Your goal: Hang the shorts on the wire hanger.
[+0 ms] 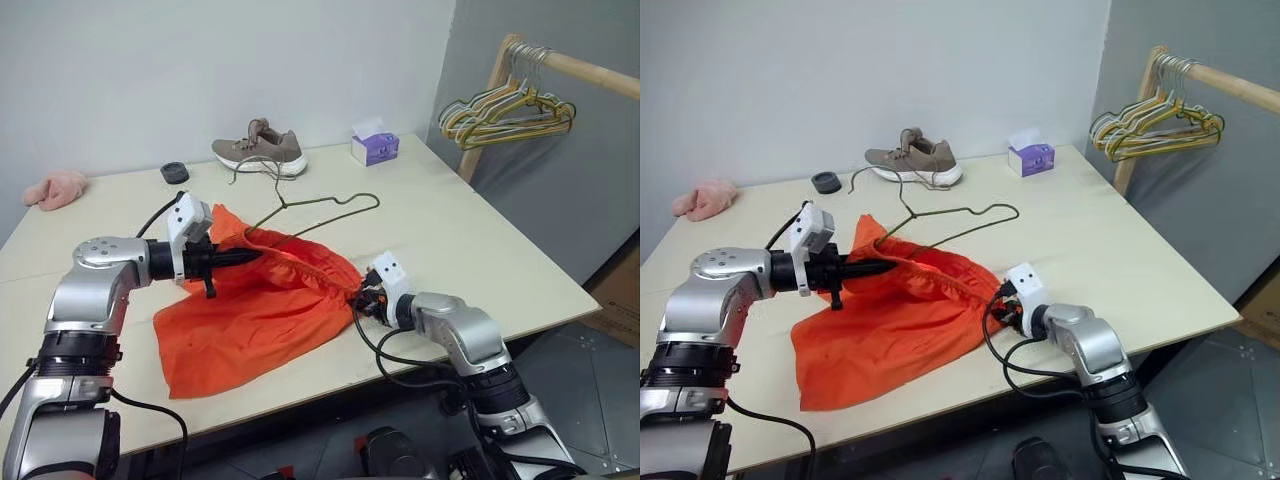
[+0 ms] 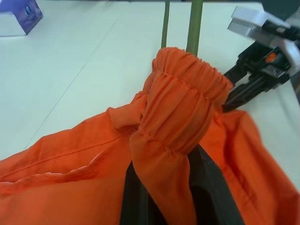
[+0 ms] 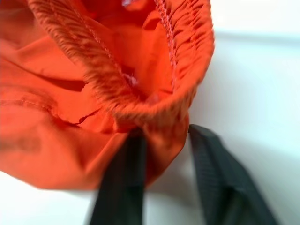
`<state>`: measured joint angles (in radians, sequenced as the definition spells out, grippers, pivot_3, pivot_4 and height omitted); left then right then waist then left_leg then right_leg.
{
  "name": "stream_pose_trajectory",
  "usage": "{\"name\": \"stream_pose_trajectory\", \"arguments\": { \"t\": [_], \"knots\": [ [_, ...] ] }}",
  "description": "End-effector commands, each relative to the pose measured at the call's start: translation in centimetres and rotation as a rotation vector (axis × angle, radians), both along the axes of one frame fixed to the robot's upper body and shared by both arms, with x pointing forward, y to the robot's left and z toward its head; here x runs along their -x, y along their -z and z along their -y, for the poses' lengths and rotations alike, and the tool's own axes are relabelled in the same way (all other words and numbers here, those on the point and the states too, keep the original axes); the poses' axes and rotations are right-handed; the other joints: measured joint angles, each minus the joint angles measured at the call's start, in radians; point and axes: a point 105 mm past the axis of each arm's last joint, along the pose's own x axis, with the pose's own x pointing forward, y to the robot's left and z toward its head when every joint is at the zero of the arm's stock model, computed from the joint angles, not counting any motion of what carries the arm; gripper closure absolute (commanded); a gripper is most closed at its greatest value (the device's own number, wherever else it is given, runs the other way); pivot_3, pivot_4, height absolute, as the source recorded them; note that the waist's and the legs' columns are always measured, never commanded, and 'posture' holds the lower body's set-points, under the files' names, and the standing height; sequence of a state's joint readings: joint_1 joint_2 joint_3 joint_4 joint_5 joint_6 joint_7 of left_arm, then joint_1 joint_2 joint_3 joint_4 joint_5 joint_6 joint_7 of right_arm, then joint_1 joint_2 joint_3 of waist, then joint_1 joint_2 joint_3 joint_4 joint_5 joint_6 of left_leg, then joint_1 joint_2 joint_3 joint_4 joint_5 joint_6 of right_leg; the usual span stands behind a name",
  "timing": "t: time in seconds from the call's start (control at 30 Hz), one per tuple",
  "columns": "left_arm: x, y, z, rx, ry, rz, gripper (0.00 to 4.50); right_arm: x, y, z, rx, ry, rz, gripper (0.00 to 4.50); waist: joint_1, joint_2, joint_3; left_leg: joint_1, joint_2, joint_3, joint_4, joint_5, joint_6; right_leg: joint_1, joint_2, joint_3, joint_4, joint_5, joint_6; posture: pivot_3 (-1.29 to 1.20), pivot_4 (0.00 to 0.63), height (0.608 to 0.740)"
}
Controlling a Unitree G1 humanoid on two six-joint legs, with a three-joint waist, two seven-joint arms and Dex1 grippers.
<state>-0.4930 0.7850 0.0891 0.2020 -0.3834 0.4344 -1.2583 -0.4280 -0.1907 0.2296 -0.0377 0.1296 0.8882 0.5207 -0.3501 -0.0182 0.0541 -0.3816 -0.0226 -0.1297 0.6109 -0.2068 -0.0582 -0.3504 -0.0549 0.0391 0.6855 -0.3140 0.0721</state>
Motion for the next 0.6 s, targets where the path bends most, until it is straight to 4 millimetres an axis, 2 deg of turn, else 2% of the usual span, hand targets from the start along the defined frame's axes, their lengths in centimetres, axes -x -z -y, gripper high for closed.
{"name": "stream_pose_trajectory", "arguments": {
  "t": [0.03,0.17,0.3,0.4,0.57,0.6],
  "knots": [
    [1.0,-2.2,-0.6,0.055,-0.009,0.028,4.5,-1.6,-2.5,1.4,0.004,0.031,0.118,4.48,-0.001,0.0,0.0,0.0,0.0,0.0,0.0,0.0,0.0,0.0,0.0,0.0,0.0,0.0,0.0,-0.28,0.0,0.74],
    [2.3,-1.9,-1.0,0.06,0.007,-0.038,4.5,-2.8,-3.6,3.6,0.023,0.074,0.163,4.48,0.005,0.0,0.0,0.0,0.0,0.0,0.0,0.0,0.0,0.0,0.0,0.0,0.0,0.0,0.0,-0.28,0.0,0.74],
    [3.2,-1.5,-1.4,0.058,0.014,-0.09,4.5,-3.6,-4.9,4.7,0.022,0.095,0.204,4.48,0.014,0.0,0.0,0.001,0.0,0.0,0.0,0.0,0.0,0.0,0.001,0.0,0.0,0.0,0.0,-0.28,0.0,0.74],
    [3.1,-1.5,-1.6,0.073,-0.009,-0.095,4.5,-3.5,-5.4,4.6,0.027,0.079,0.229,4.48,0.023,0.001,0.0,0.001,0.0,0.0,0.0,0.0,0.0,0.0,0.001,0.0,0.0,0.0,0.0,-0.28,0.0,0.74],
    [1.6,-2.7,-2.2,0.146,-0.092,-0.055,4.5,-2.0,-5.3,3.6,0.032,-0.031,0.223,4.48,0.031,0.001,0.001,0.0,0.0,0.0,0.0,0.0,0.0,0.0,0.001,0.0,-0.001,0.0,0.0,-0.28,0.0,0.74],
    [1.5,-2.7,-2.2,0.14,-0.092,-0.052,4.5,-1.6,-5.3,3.4,0.029,-0.051,0.22,4.12,0.031,0.001,0.0,0.0,0.0,0.0,0.0,0.0,0.0,0.0,0.001,0.0,-0.001,0.0,0.0,-0.28,0.0,0.74]
  ]
}}
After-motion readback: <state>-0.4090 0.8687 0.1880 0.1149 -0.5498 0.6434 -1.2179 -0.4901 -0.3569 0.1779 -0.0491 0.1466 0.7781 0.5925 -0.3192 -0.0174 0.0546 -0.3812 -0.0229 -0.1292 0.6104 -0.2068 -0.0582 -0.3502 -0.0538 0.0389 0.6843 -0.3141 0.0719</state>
